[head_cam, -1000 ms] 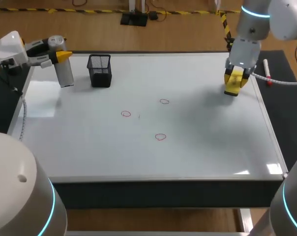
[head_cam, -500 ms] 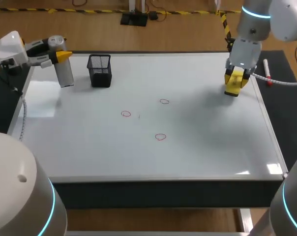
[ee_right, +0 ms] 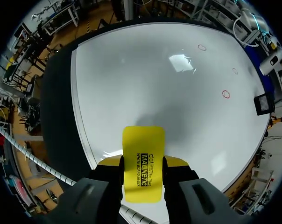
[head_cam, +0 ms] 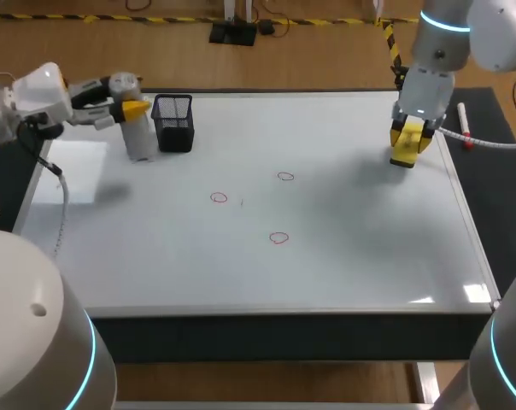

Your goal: Pick up the inspection probe, press it on each red-marked spot on the whiteboard one by one, put down the probe, pick up the eraser, and wipe off all the red marks.

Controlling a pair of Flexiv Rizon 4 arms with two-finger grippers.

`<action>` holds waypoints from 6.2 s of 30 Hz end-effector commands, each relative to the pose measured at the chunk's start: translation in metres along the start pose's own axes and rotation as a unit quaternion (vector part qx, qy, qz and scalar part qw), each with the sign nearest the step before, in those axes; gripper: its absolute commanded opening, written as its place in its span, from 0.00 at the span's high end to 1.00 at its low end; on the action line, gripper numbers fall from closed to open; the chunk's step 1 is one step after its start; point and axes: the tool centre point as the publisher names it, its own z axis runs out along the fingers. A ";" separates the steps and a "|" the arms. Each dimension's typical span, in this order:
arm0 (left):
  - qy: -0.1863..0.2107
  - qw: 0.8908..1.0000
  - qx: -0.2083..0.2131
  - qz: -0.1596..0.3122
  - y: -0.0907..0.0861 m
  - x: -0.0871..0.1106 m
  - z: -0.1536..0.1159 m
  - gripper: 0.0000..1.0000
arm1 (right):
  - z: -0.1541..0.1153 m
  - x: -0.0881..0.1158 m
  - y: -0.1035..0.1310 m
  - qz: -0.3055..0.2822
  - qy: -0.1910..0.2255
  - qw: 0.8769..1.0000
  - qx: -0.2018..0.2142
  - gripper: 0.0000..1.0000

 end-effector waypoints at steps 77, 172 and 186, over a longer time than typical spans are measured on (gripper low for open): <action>0.065 0.996 0.032 -0.045 0.079 0.076 0.109 1.00 | -0.001 0.001 0.000 -0.001 0.001 1.000 0.001 1.00; -0.058 0.998 0.020 0.009 0.003 -0.004 -0.107 1.00 | -0.001 0.001 0.000 -0.001 0.001 1.000 0.001 1.00; -0.058 0.998 0.020 0.009 0.003 -0.004 -0.107 1.00 | 0.000 -0.066 0.051 -0.050 0.030 0.998 0.011 1.00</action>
